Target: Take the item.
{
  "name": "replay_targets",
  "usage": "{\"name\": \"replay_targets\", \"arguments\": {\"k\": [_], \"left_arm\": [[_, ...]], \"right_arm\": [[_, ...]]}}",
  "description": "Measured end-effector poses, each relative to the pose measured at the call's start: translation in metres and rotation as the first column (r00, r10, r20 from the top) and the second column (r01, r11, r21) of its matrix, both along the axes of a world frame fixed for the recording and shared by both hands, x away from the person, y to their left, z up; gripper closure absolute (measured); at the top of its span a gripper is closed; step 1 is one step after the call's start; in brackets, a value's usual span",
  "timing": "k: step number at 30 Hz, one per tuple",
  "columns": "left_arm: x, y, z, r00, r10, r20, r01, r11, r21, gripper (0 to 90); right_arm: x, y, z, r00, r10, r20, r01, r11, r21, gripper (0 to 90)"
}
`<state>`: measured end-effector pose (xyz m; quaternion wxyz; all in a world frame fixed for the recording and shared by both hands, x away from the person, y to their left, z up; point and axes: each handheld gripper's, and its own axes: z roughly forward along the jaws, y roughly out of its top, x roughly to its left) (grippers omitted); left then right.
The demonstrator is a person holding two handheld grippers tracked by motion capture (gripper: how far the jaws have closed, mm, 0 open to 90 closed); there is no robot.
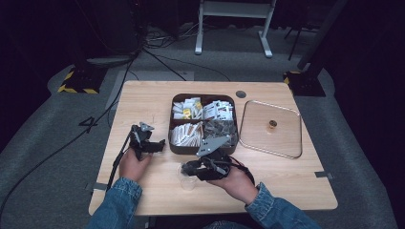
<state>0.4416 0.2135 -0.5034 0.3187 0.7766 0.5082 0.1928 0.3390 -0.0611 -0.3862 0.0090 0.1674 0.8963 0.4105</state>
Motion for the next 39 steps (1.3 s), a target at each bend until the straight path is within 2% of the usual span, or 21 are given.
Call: {"name": "replay_targets", "arguments": {"k": [16,21,22,28,39], "left_arm": [[0.000,0.000,0.000,1.0000,-0.001,-0.002,0.001,1.0000,0.000,15.4],[0.000,0.000,0.000,1.0000,0.000,0.000,0.000,1.0000,-0.001,15.4],[0.000,0.000,0.000,1.0000,0.000,0.000,0.000,1.0000,-0.001,15.4],[0.000,0.000,0.000,1.0000,0.000,0.000,0.000,1.0000,-0.001,15.4],[0.000,0.000,0.000,1.0000,0.000,-0.001,0.000,1.0000,0.000,15.4]], "right_arm": [[0.003,0.006,-0.017,0.9989,0.006,-0.046,-0.007,0.9996,-0.025,70.8],[0.002,0.007,-0.019,0.9987,-0.001,-0.050,0.000,0.9997,-0.026,64.3],[0.003,0.006,-0.018,0.9988,-0.007,-0.049,0.006,0.9998,-0.021,60.5],[0.003,0.003,-0.014,0.9991,-0.021,-0.037,0.020,0.9998,-0.004,54.0],[0.014,-0.012,0.003,0.9962,-0.087,0.008,0.086,0.9961,0.021,49.8]]}}
